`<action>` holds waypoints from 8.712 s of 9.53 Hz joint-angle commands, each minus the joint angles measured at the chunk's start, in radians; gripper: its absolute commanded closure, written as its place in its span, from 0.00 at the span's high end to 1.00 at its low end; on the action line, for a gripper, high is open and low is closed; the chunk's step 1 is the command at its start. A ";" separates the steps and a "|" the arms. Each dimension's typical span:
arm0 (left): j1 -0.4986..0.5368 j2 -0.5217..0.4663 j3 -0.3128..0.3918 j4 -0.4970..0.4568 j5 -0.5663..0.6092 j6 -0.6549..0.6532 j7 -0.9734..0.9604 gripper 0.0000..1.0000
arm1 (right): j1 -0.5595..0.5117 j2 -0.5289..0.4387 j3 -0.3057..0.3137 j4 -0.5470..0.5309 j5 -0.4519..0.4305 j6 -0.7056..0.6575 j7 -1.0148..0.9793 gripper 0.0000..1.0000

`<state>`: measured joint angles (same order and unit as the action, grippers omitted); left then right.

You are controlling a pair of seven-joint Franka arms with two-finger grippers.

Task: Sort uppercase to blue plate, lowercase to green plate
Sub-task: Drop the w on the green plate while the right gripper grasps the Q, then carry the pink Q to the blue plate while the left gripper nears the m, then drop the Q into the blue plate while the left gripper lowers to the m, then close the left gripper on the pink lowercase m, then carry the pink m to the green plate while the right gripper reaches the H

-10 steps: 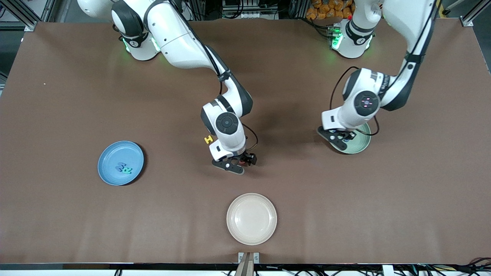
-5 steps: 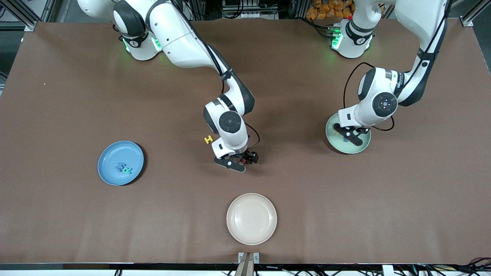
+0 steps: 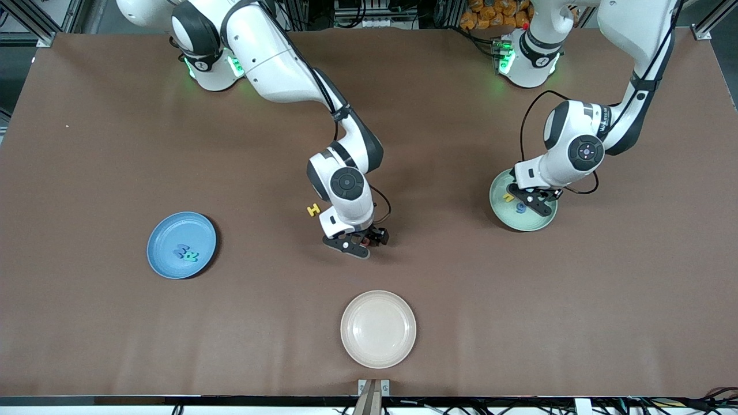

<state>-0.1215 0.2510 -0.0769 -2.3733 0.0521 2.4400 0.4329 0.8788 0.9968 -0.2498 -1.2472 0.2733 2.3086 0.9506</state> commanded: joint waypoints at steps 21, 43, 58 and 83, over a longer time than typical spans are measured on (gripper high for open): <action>-0.424 0.451 -0.052 0.834 0.104 -0.104 -0.552 1.00 | -0.374 -0.447 -0.022 -0.384 -0.155 -0.173 -0.551 0.00; -0.713 0.748 0.051 1.066 0.032 0.036 -0.646 0.84 | -0.664 -0.489 -0.022 -0.543 -0.154 -0.202 -0.983 1.00; -0.704 0.738 0.052 1.118 -0.008 0.033 -0.634 0.51 | -0.663 -0.538 -0.029 -0.515 -0.151 -0.207 -0.983 1.00; -0.577 0.512 0.040 1.063 -0.009 -0.456 -0.521 0.00 | -0.626 -0.538 -0.017 -0.512 -0.147 -0.209 -0.964 1.00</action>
<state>-0.7466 0.8267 -0.0310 -1.2568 0.0565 2.0245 -0.1385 0.2373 0.4784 -0.2757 -1.7509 0.1326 2.1088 -0.0311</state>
